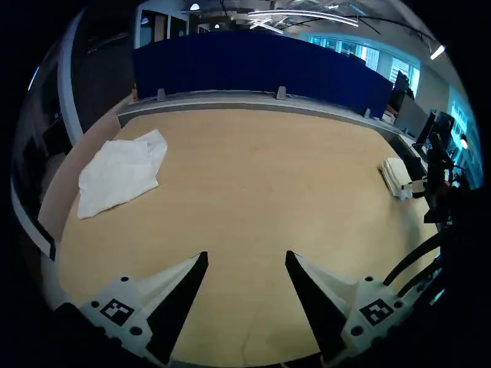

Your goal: Fold towel

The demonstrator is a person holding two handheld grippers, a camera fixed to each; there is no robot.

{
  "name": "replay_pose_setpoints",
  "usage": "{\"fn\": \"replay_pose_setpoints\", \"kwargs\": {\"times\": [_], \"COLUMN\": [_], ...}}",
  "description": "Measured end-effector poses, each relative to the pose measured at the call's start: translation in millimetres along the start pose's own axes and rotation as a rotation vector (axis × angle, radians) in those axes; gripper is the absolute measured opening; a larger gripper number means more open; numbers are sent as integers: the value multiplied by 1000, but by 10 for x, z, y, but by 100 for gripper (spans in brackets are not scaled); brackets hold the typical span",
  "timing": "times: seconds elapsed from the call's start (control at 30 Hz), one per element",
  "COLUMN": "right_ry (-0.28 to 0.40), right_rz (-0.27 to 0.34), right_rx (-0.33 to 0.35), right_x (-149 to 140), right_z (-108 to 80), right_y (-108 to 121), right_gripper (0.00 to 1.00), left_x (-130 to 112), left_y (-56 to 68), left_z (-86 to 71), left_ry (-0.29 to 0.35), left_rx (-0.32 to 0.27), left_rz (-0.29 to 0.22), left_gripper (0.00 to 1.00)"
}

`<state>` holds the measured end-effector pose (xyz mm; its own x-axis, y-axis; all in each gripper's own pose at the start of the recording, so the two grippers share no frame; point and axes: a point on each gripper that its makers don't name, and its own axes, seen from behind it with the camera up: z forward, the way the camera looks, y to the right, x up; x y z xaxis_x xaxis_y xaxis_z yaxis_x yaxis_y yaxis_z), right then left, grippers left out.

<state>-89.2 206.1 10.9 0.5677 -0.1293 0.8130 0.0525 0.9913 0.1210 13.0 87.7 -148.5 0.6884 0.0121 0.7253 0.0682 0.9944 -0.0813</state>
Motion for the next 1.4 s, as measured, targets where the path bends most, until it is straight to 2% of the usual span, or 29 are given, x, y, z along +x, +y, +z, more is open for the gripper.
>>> {"fn": "replay_pose_setpoints", "kwargs": {"times": [0.2,0.4,0.6,0.77,0.97,1.2,1.3,1.4], "right_ry": [23,113,146,259,463,712,813,875], "right_rz": [-9,4,-1,1,28,108,148,162], "right_rx": [3,3,-10,-3,25,48,61,68], "right_x": [73,370,529,817,1230,1605,1701,1746], "right_z": [-55,-273,-390,-626,-1093,-1834,-2146,-2354], "right_y": [5,0,10,-153,-505,-954,-1167,-1329], "right_gripper": [100,100,100,100,100,100,100,100], "left_x": [7,41,97,158,238,376,440,494], "left_y": [-7,-22,-42,-50,-98,-175,-188,-185], "left_z": [38,62,75,72,74,66,67,74], "left_ry": [-2,3,17,31,51,85,101,114], "left_rx": [1,-4,-9,-16,-23,-27,-33,-43], "left_rz": [1,-4,-6,-11,-16,-29,-35,-33], "left_gripper": [94,94,94,94,94,94,94,94]}}
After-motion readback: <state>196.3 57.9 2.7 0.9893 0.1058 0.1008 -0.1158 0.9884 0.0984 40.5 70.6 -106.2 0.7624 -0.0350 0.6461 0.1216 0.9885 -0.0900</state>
